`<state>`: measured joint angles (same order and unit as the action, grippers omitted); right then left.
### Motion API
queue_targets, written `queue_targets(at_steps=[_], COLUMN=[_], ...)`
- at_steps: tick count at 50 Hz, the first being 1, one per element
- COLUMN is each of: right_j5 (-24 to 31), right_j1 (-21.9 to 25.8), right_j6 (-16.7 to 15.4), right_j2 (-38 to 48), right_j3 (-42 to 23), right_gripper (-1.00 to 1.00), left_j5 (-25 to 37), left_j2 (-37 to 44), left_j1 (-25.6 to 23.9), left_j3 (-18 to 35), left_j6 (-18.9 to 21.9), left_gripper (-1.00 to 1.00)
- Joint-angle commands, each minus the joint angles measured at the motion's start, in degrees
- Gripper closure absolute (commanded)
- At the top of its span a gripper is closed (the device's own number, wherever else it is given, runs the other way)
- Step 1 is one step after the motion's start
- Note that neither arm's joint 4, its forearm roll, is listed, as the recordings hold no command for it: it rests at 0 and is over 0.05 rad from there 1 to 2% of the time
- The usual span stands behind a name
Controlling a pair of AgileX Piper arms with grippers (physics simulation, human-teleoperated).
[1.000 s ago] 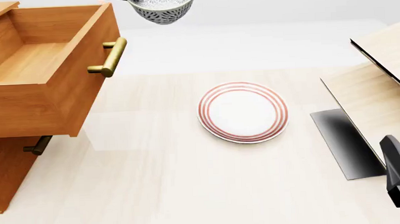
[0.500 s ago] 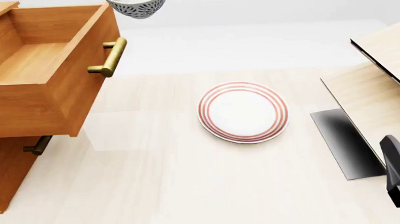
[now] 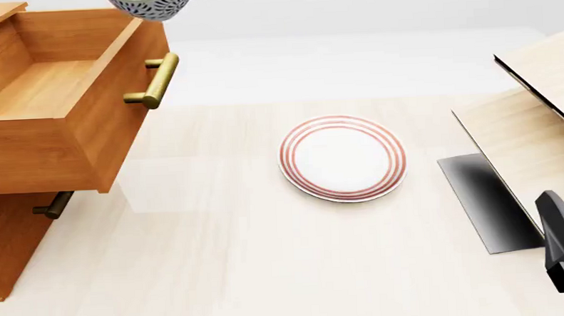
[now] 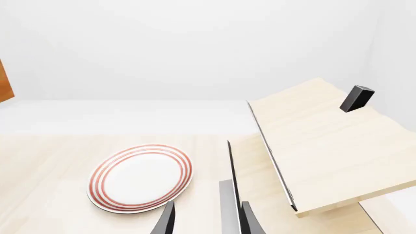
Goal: Open the top drawer of the cabinet and put the bowl in it.
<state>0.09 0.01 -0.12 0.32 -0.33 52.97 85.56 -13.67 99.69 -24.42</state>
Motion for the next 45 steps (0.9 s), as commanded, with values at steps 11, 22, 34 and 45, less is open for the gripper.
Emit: queue_targets(at_steps=[11, 22, 34, 45], right_j5=[-0.1, -0.1, -0.1, -0.1], right_j1=[0.0, 0.0, 0.0, 0.0], right_j6=[0.0, 0.0, 0.0, 0.0], right_j2=[0.0, 0.0, 0.0, 0.0], right_j3=[0.0, 0.0, 0.0, 0.0], right_gripper=[-1.0, -1.0, -1.0, -1.0], left_j5=[-2.7, -4.7, -6.1, -6.6], left_j2=[-4.8, -7.8, -11.6, -13.8], left_j1=[3.7, 6.4, 8.9, 10.7], left_j3=[-6.1, -10.4, -14.4, -16.5], left_j6=[-1.5, -2.4, -4.0, -4.9], left_gripper=[1.0, 1.0, 1.0, 1.0])
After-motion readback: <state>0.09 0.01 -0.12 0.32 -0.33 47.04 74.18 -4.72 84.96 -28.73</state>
